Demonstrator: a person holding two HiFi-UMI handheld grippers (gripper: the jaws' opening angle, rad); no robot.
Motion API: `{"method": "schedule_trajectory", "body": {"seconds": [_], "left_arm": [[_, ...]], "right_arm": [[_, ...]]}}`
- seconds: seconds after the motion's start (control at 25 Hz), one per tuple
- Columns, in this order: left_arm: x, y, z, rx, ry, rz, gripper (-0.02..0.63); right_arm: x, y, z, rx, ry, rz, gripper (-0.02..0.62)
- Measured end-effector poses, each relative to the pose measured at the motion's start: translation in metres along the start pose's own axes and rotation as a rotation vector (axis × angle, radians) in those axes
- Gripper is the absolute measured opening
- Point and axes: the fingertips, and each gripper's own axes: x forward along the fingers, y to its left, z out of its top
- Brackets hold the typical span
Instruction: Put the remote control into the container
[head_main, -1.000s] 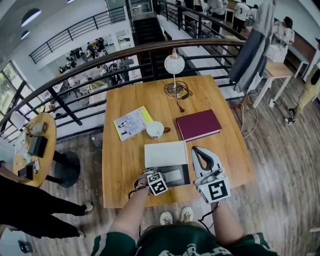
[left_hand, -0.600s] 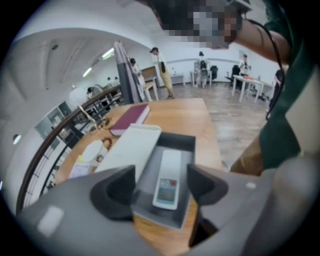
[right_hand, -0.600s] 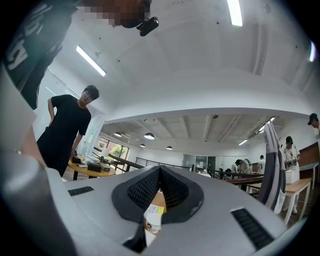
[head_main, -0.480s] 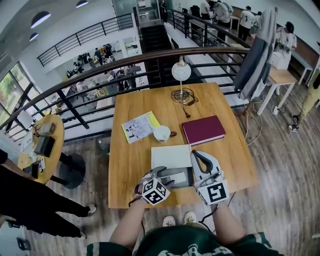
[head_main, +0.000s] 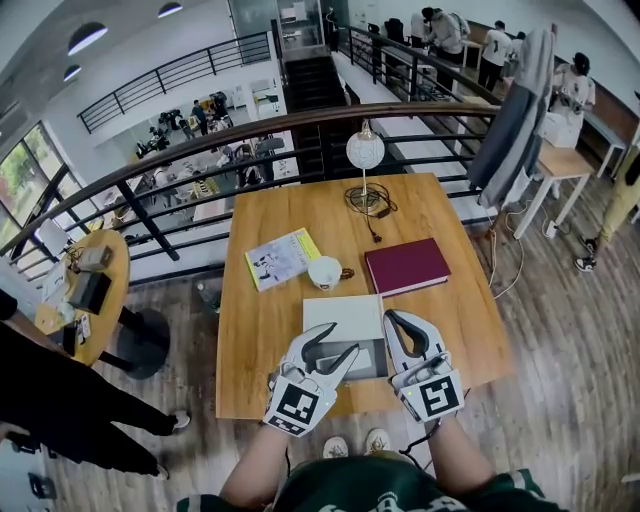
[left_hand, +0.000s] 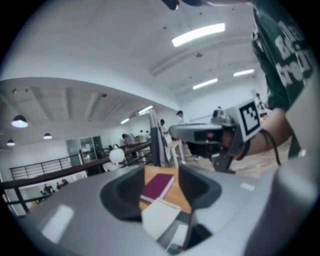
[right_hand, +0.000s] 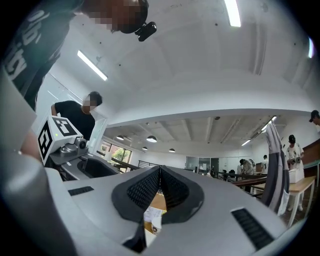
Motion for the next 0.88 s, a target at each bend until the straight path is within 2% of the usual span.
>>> {"method": "schedule_trajectory", "body": {"seconds": [0.16, 0.28, 0.36, 0.4, 0.52, 0.88], "left_arm": [[-0.021, 0.008, 0.047, 0.001, -0.163, 0.064, 0.175], [-0.032, 0.011, 0.063, 0.023, -0.215, 0.104, 0.135], [-0.037, 0.015, 0.065, 0.035, -0.227, 0.153, 0.081], [-0.039, 0.019, 0.065, 0.036, -0.237, 0.187, 0.006], [-0.043, 0.023, 0.065, 0.016, -0.255, 0.240, -0.002], [-0.044, 0.027, 0.075, 0.013, -0.271, 0.259, -0.002]], "right_arm": [[-0.005, 0.002, 0.012, 0.017, -0.023, 0.001, 0.015], [-0.006, 0.004, 0.014, 0.024, -0.031, 0.007, 0.015], [-0.006, 0.004, 0.015, 0.027, -0.035, 0.013, 0.015], [-0.006, 0.005, 0.015, 0.028, -0.037, 0.016, 0.015], [-0.005, 0.007, 0.016, 0.028, -0.037, 0.030, 0.015], [-0.002, 0.015, 0.019, 0.010, -0.035, 0.055, 0.015]]}}
